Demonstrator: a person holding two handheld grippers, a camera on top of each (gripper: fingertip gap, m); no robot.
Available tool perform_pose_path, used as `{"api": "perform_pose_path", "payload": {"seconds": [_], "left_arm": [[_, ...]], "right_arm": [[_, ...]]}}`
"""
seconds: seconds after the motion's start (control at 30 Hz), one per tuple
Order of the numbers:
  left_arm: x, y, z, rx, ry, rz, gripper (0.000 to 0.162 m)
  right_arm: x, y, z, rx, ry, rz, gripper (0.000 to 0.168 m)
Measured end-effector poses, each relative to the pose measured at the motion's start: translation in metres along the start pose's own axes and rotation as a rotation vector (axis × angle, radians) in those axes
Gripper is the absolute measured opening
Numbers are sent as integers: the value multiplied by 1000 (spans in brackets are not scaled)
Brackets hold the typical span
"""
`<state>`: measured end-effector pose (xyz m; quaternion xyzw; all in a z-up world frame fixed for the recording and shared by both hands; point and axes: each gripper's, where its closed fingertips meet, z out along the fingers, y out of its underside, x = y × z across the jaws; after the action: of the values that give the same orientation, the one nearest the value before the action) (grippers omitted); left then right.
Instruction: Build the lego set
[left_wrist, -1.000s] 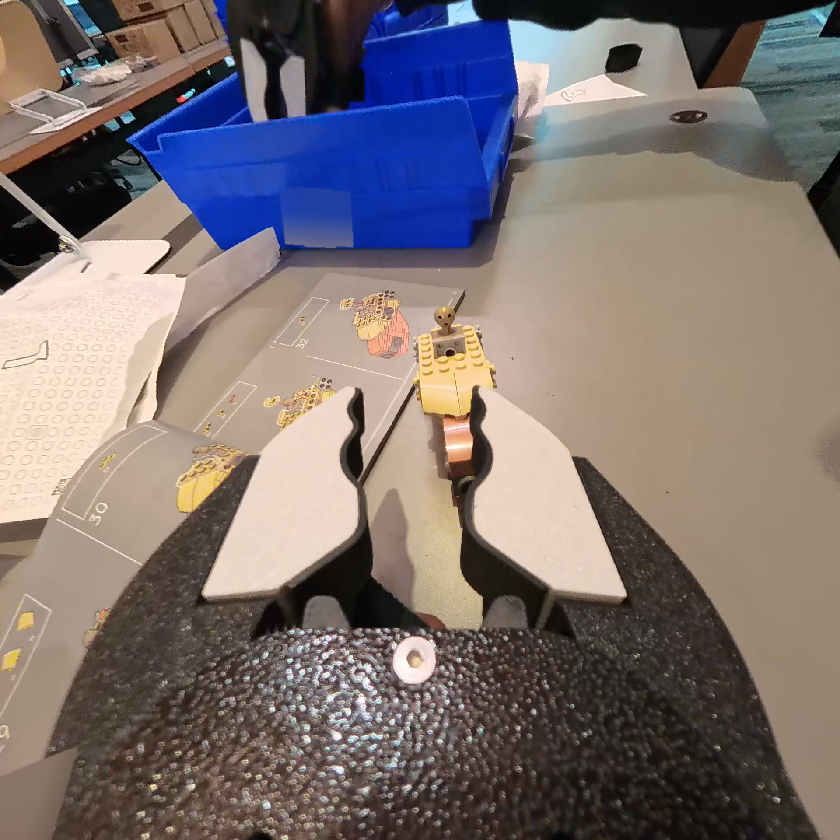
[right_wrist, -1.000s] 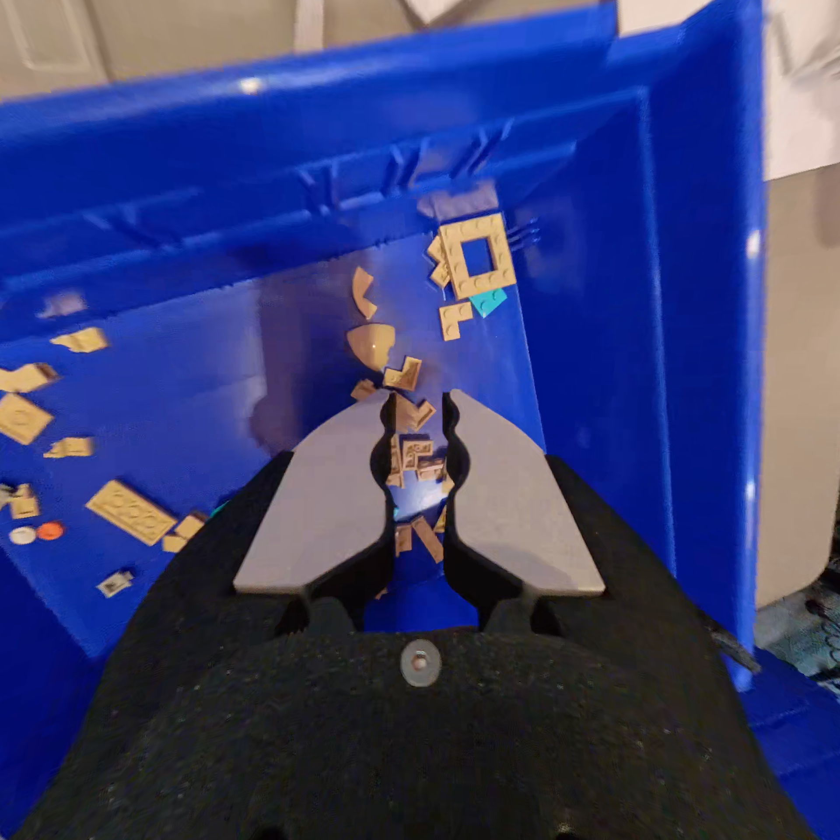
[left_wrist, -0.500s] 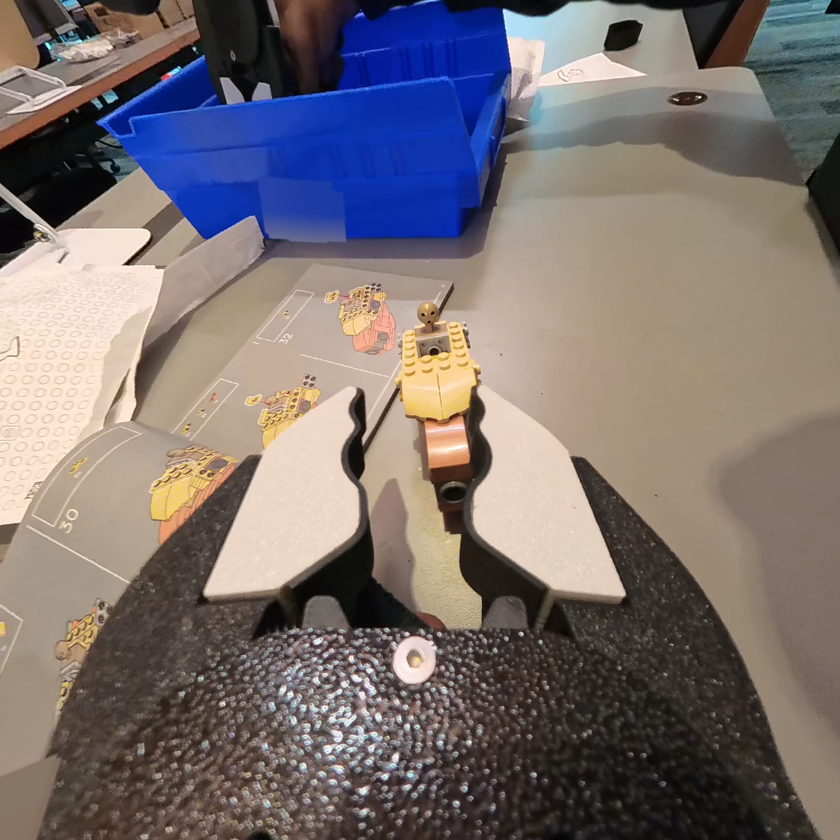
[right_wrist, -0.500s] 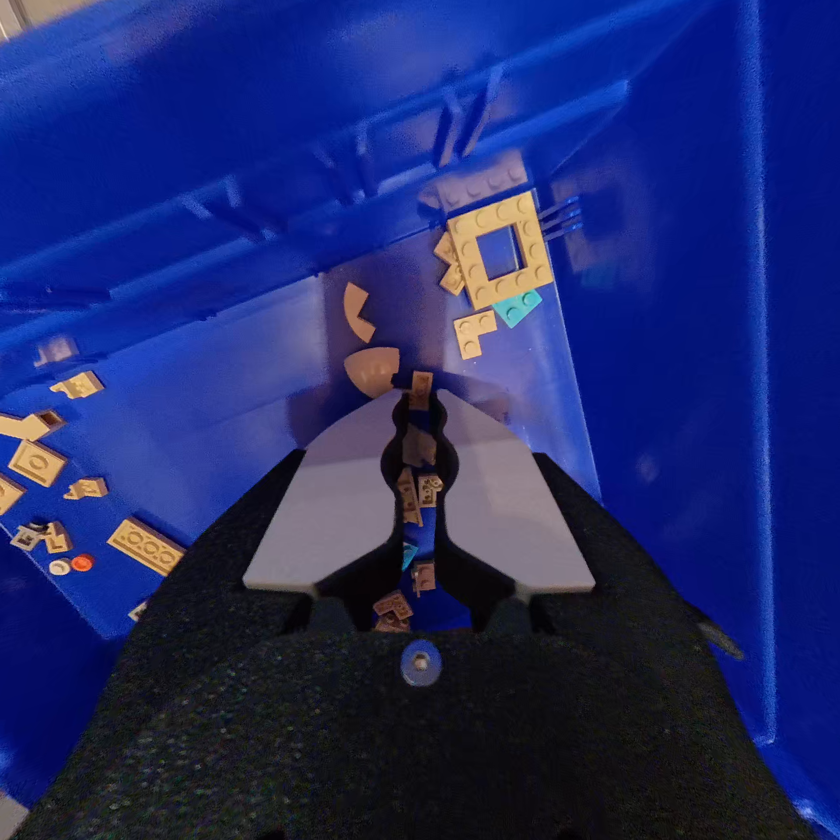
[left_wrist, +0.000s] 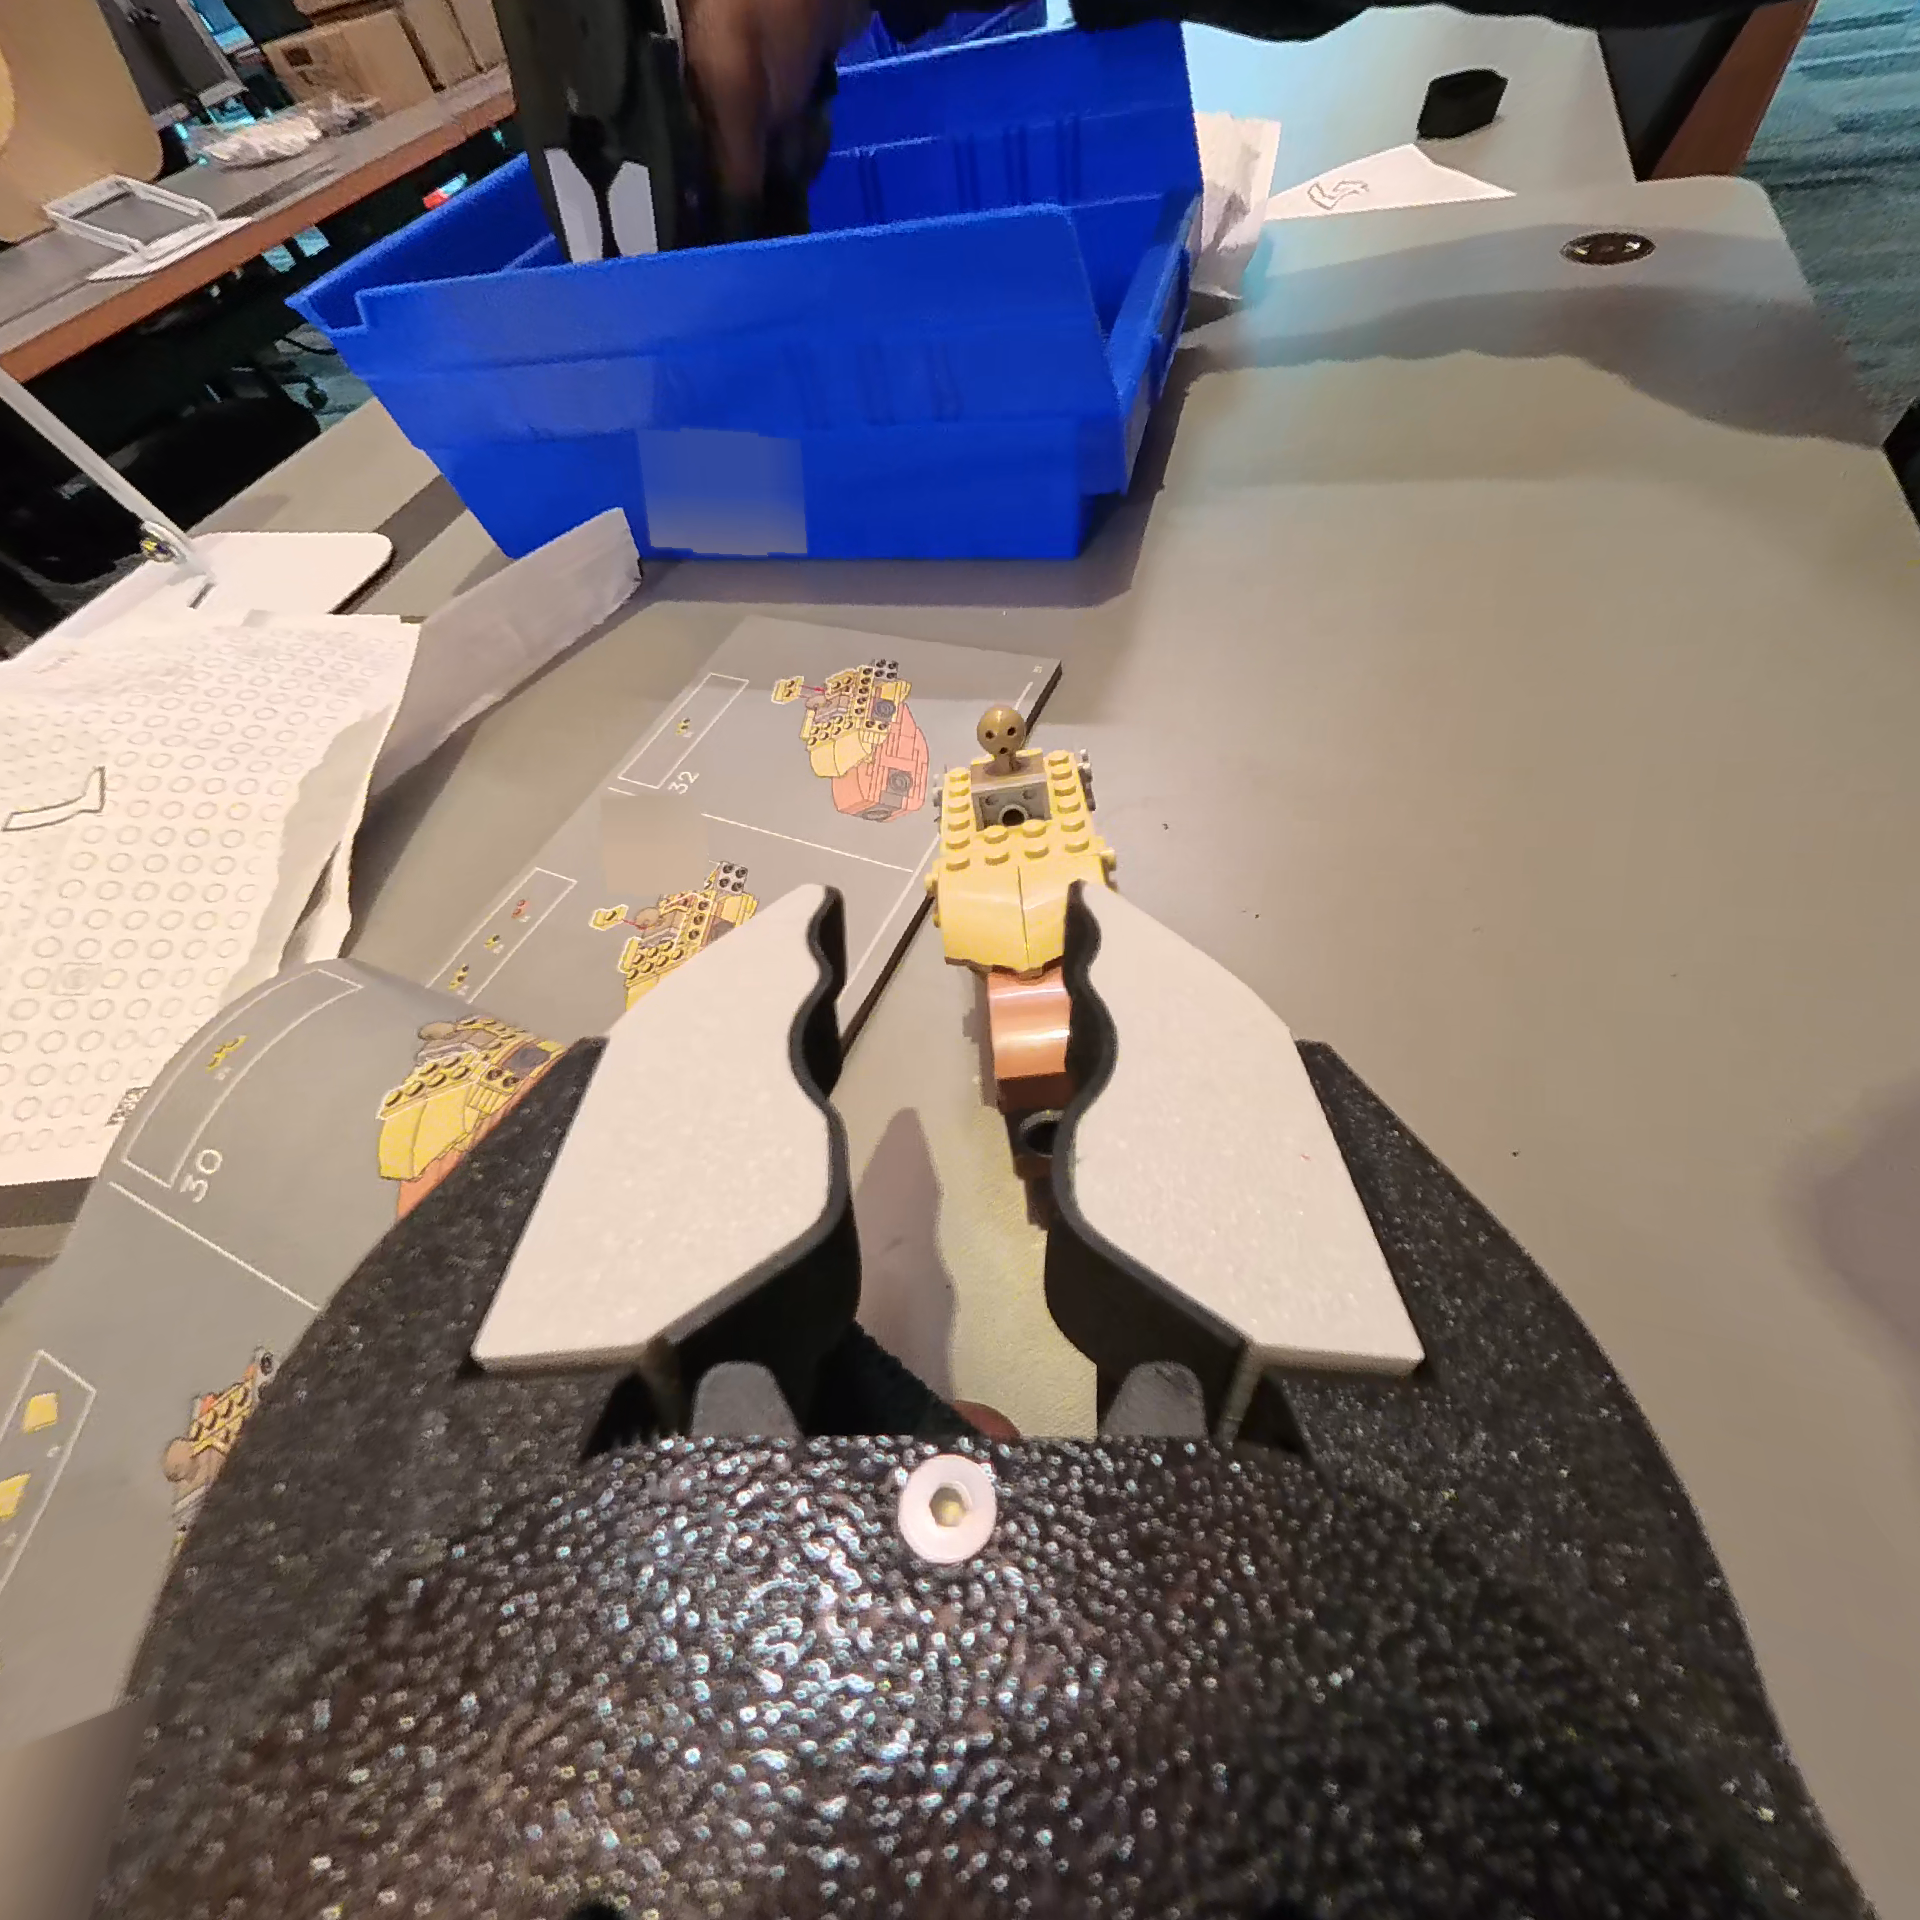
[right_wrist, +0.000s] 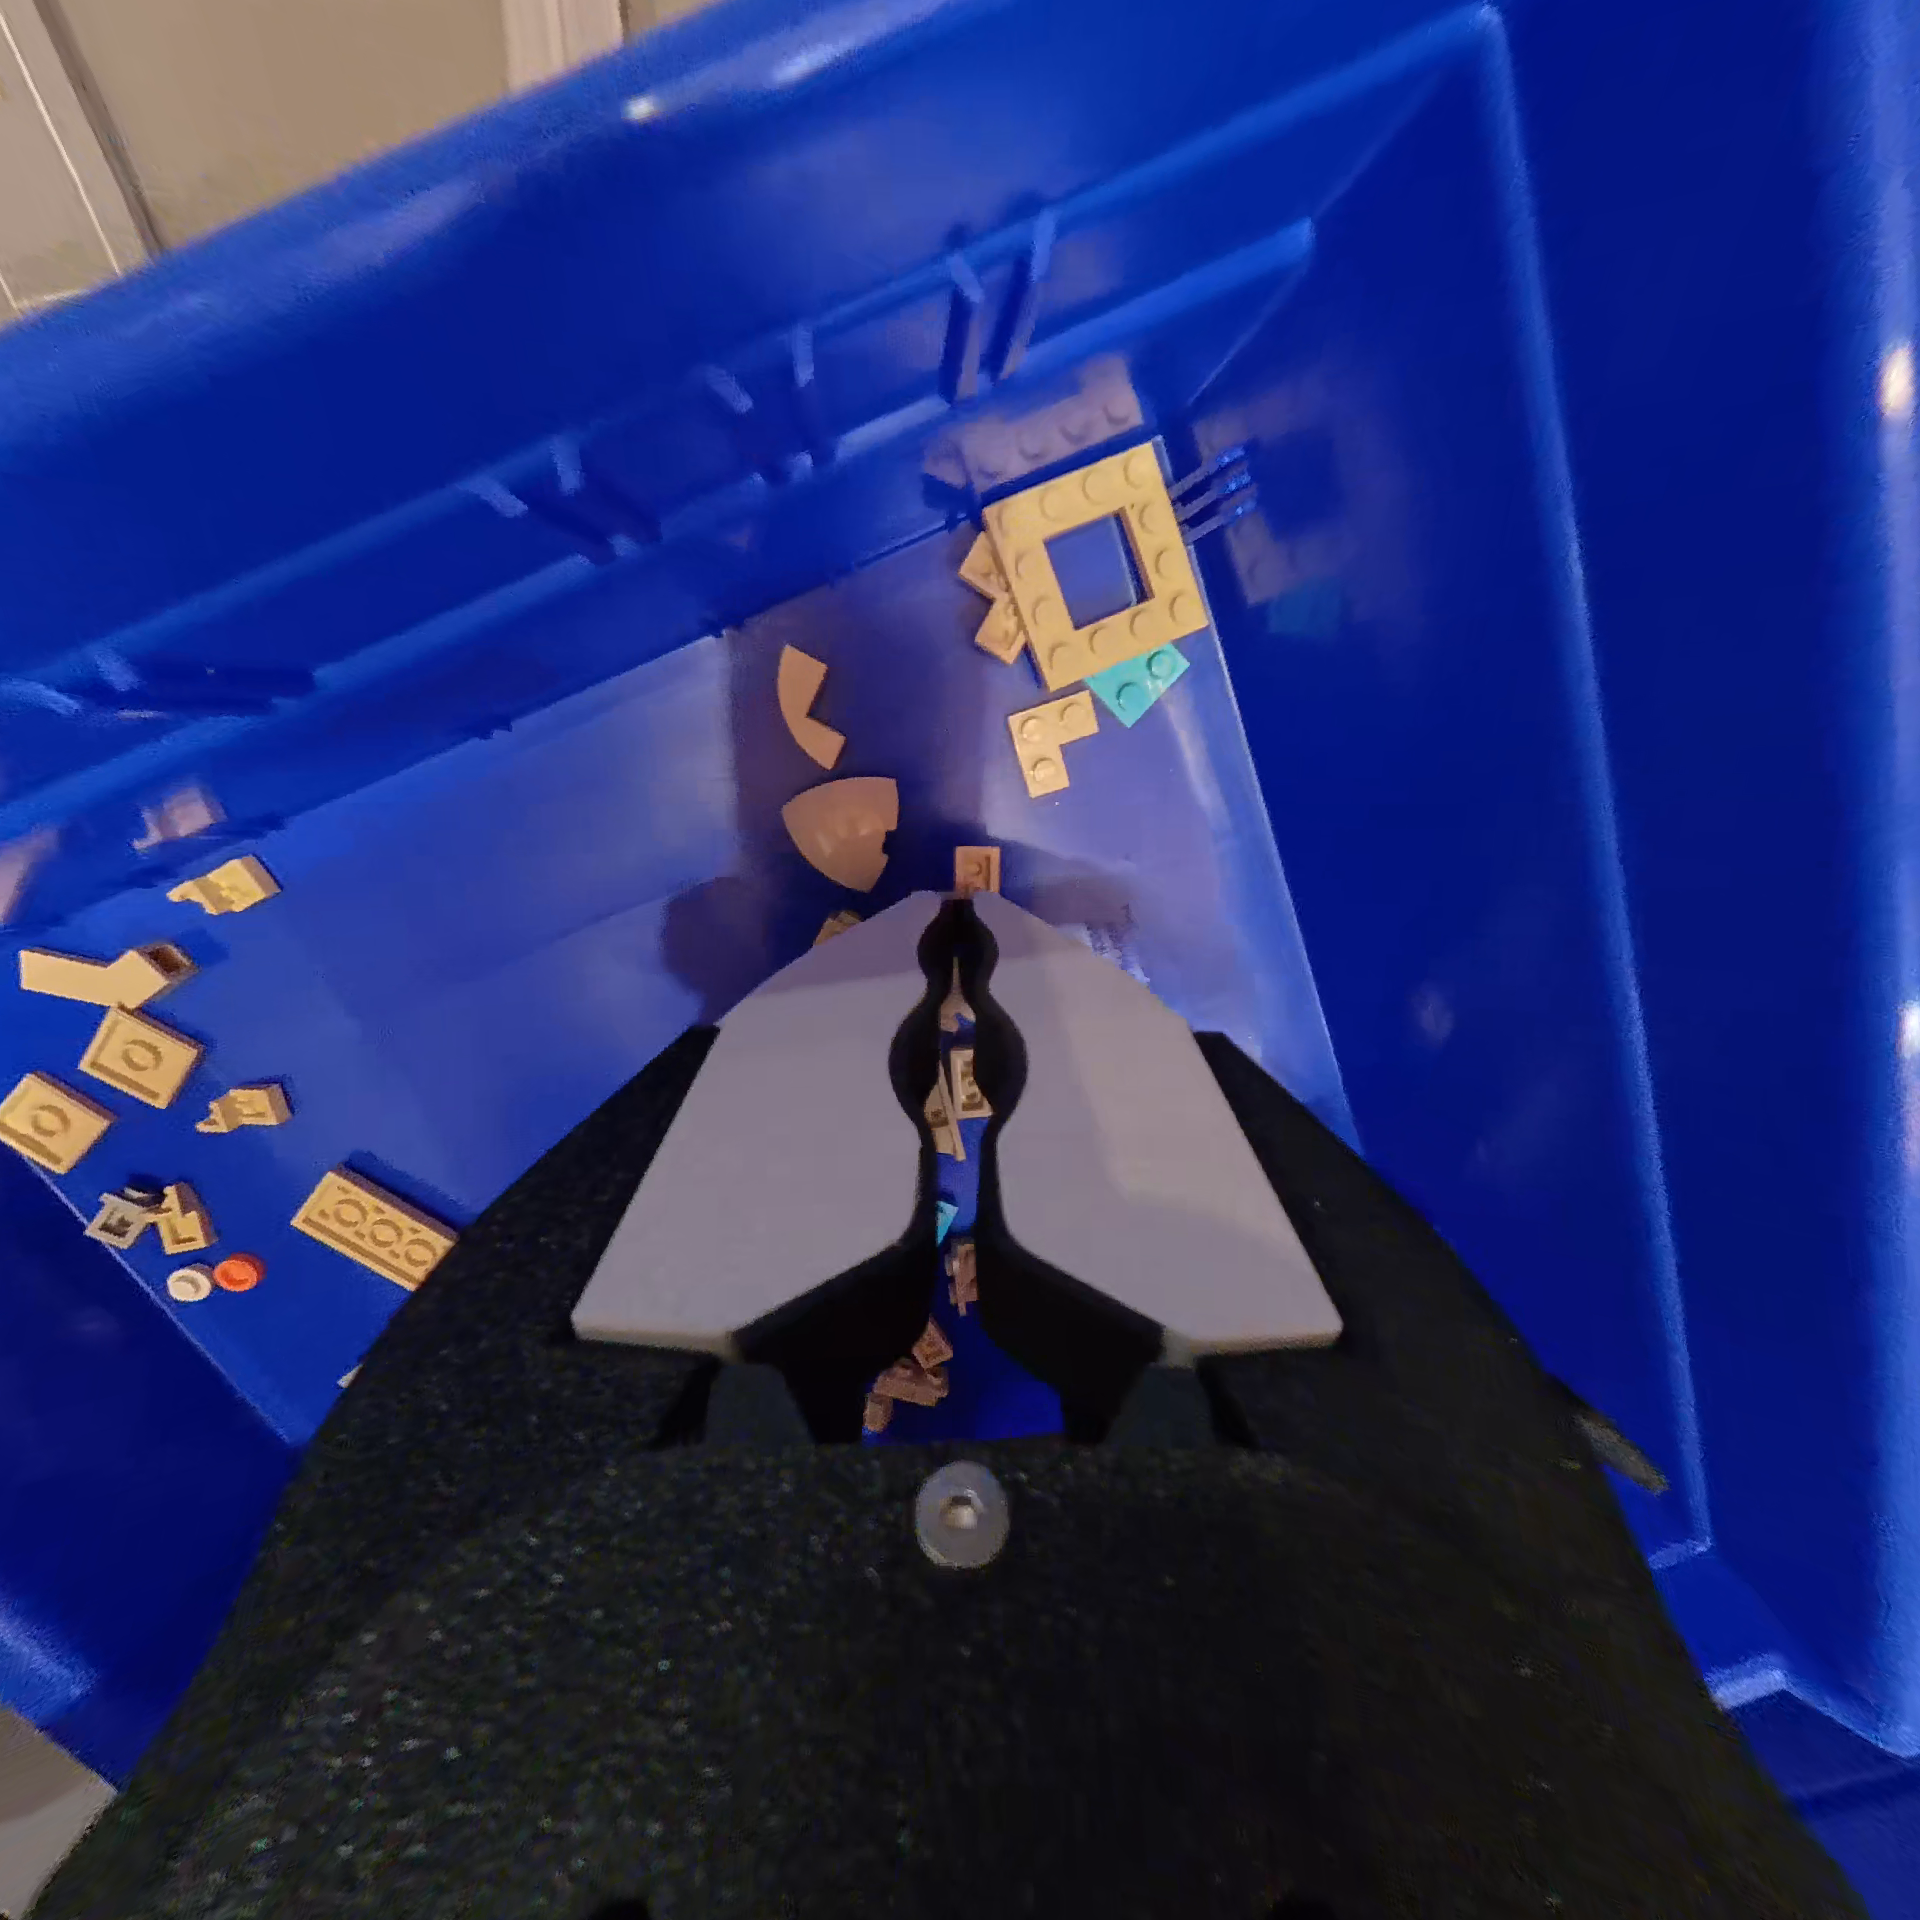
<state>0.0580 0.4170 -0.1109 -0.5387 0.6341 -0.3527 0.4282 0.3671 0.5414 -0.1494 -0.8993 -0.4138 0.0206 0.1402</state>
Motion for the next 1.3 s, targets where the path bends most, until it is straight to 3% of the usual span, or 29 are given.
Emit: {"api": "perform_pose_path", "payload": {"seconds": [0.13,0.27,0.4,0.5,0.63,0.73,0.83,1.07,1.2,1.3], "left_arm": [[1,0,0,-6,-6,16,39],[-1,-1,-2,-3,-21,16,39],[-2,-4,-3,8,-27,10,39],[0,-6,-3,16,-20,1,39],[3,-9,-2,25,-17,-5,38],[5,-10,-2,30,-17,5,37],[7,-10,-2,32,-21,16,36],[6,-15,-6,41,-42,34,35],[8,-18,-8,54,-35,37,35],[18,-24,-8,77,1,61,35]], "right_arm": [[-7,-3,-9,23,-10,-5,0],[-39,-18,-59,213,-28,-5,0],[-126,-33,-126,443,-82,-78,0],[-212,-42,-146,535,-106,-176,0],[-283,-45,-102,504,-71,-219,0],[-303,-40,-53,453,-96,-195,0],[-312,-37,-27,422,-124,-172,6],[-308,-38,-29,413,-127,-161,16],[-314,-23,-4,285,-95,-199,18],[-313,-40,-16,412,-105,-137,20]]}}
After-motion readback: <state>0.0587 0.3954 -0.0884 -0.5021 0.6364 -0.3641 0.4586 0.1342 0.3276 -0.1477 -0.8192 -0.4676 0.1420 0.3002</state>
